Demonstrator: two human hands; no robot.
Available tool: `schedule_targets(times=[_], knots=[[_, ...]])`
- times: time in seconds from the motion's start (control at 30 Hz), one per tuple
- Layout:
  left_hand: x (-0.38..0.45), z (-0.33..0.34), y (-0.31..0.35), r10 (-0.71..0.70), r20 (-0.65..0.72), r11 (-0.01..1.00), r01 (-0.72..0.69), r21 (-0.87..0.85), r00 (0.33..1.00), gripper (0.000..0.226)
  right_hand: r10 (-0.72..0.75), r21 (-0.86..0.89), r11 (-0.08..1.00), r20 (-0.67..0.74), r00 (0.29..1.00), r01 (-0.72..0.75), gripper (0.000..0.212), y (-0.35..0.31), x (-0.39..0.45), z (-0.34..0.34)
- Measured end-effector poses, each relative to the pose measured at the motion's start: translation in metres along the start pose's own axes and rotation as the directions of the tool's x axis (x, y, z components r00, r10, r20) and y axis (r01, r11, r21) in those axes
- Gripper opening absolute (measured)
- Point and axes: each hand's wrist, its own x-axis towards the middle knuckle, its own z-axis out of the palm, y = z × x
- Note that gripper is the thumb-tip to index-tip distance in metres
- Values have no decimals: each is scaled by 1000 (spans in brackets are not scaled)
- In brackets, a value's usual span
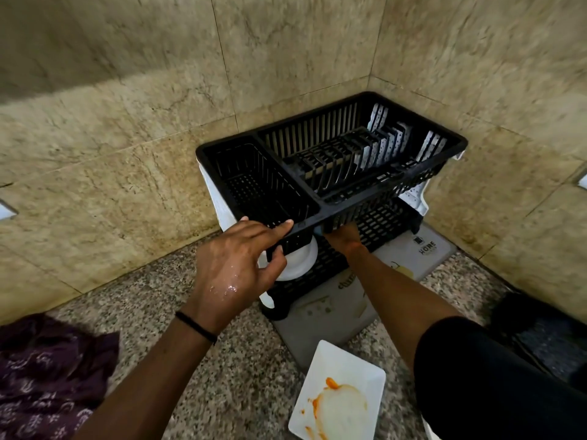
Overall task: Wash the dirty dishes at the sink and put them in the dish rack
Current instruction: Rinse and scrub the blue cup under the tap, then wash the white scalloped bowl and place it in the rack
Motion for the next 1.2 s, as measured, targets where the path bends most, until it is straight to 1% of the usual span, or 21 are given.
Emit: schedule_targets(times=[0.07, 0.1, 0.13, 0.2, 0.23, 0.3, 0.4, 0.47, 0.53, 0.57, 0.63, 0.7, 0.8, 0.9, 0.97, 1.0, 1.07, 1.1, 1.13, 1.17, 1.2], knots=[[-1, 0, 1, -5, -12, 1000, 5, -4, 1000, 33, -20, -55, 998, 12, 1000, 21, 52, -2, -11, -9], [-1, -1, 2, -9, -14, 1000, 9, -10, 1000, 33, -45, -31, 998, 1, 999, 45, 50, -1, -17, -12], [-1, -1, 3, -12, -10, 1000, 12, -14, 1000, 33, -31, 52, 998, 1, 1000, 31, 50, -3, -26, -18], [-2, -4, 5, -16, 9, 1000, 16, -7, 1000, 35, -31, 111, 993, -36, 999, 35, 51, -4, -48, -25], [-3, -5, 7, -15, 21, 1000, 15, 2, 1000, 36, -52, 134, 989, -61, 997, 60, 51, -4, -60, -30], [-5, -5, 8, -21, 45, 1000, 20, 16, 999, 39, -88, 215, 972, -64, 994, 100, 47, 0, -86, -37], [-15, 0, 22, -28, 40, 999, 30, -38, 999, 41, -92, 304, 946, -78, 993, 112, 32, 19, -125, -52], [-26, 3, 43, -9, -24, 997, 7, -72, 1000, 37, -81, 377, 919, -101, 992, 114, 20, 30, -155, -61], [-42, 7, 73, 21, -67, 985, -33, -171, 998, 30, -46, 443, 891, -119, 992, 94, 22, 47, -188, -70], [-50, 10, 90, 25, -60, 970, -39, -241, 998, 27, -34, 454, 887, -126, 991, 88, 23, 56, -206, -75], [-67, 17, 121, 7, 17, 923, 0, -384, 1000, 20, -35, 478, 873, -127, 991, 92, 21, 75, -242, -84], [-83, 24, 150, -5, 145, 871, 76, -486, 989, 17, -39, 440, 892, -151, 988, 103, 21, 93, -282, -95], [-106, 40, 185, 2, 352, 828, 195, -526, 936, 18, 25, 459, 886, -195, 981, 69, 22, 120, -334, -106], [-130, 57, 212, -47, 503, 791, 340, -509, 863, 25, 134, 452, 892, -269, 954, 2, 24, 149, -374, -110], [-143, 64, 225, -98, 577, 768, 430, -474, 811, 24, 238, 437, 898, -366, 900, -60, 17, 167, -393, -110], [-149, 69, 230, -120, 604, 764, 462, -450, 788, 22, 291, 438, 894, -410, 864, -93, 18, 175, -402, -111], [-159, 77, 239, -163, 671, 741, 539, -400, 724, 30, 384, 457, 876, -466, 798, -154, 25, 186, -417, -113], [-163, 80, 242, -185, 692, 723, 574, -385, 698, 35, 417, 471, 863, -461, 783, -183, 24, 190, -422, -114], [-166, 86, 243, -216, 702, 701, 608, -373, 679, 38, 439, 486, 849, -433, 787, -206, 23, 192, -425, -115], [-169, 90, 246, -254, 698, 682, 635, -361, 670, 41, 468, 527, 818, -380, 798, -229, 29, 196, -427, -115], [-171, 92, 248, -302, 691, 662, 666, -344, 657, 47, 516, 611, 748, -289, 806, -260, 31, 198, -428, -115]])
